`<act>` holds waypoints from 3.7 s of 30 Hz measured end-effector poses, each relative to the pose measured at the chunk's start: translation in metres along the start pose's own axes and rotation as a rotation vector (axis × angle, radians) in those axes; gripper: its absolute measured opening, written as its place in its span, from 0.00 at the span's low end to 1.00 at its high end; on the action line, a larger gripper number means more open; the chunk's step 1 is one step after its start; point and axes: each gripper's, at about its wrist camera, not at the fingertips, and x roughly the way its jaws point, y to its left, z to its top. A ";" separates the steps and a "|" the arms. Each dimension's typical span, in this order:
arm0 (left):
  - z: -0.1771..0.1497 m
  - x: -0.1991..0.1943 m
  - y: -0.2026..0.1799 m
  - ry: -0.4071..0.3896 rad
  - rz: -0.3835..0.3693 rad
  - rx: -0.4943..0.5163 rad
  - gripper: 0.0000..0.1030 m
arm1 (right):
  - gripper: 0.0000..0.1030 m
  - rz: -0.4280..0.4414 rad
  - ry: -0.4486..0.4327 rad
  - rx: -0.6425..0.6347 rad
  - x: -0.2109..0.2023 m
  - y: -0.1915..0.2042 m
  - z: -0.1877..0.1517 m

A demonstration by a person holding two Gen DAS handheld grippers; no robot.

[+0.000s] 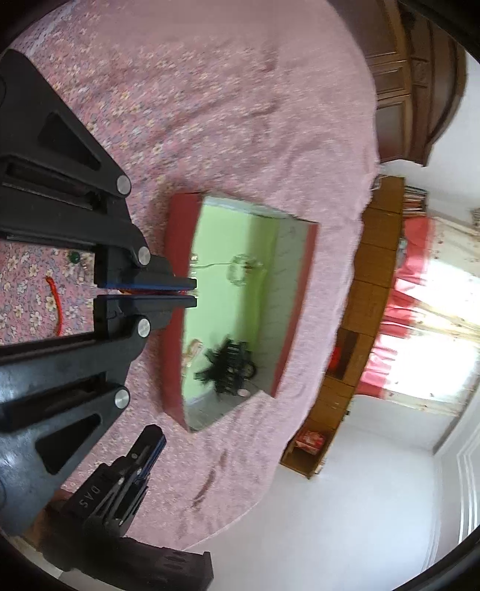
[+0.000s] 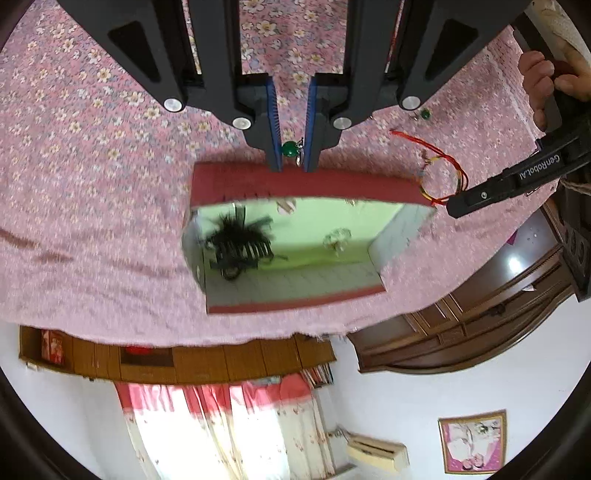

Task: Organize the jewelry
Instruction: 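Grasp red string bracelet with left gripper while right gripper grasps green pendant, then carry bracelet and pendant into the box and open both grippers, then lift both tools out of the box back toward the remaining jewelry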

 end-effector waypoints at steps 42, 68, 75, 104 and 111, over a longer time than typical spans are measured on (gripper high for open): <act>0.068 0.023 -0.011 -0.243 0.038 0.118 0.00 | 0.13 -0.058 -0.188 -0.069 0.012 0.000 0.060; 0.031 0.124 0.023 0.093 0.133 0.063 0.00 | 0.14 -0.143 0.097 -0.023 0.108 -0.034 0.057; 0.031 0.130 0.014 0.146 0.138 0.071 0.05 | 0.29 -0.146 0.118 -0.021 0.109 -0.034 0.059; 0.032 0.035 0.000 -0.017 0.097 0.045 0.28 | 0.58 -0.069 -0.102 0.083 0.018 -0.023 0.054; 0.023 0.013 -0.004 -0.006 0.076 0.063 0.29 | 0.58 -0.043 -0.095 0.064 -0.003 -0.012 0.041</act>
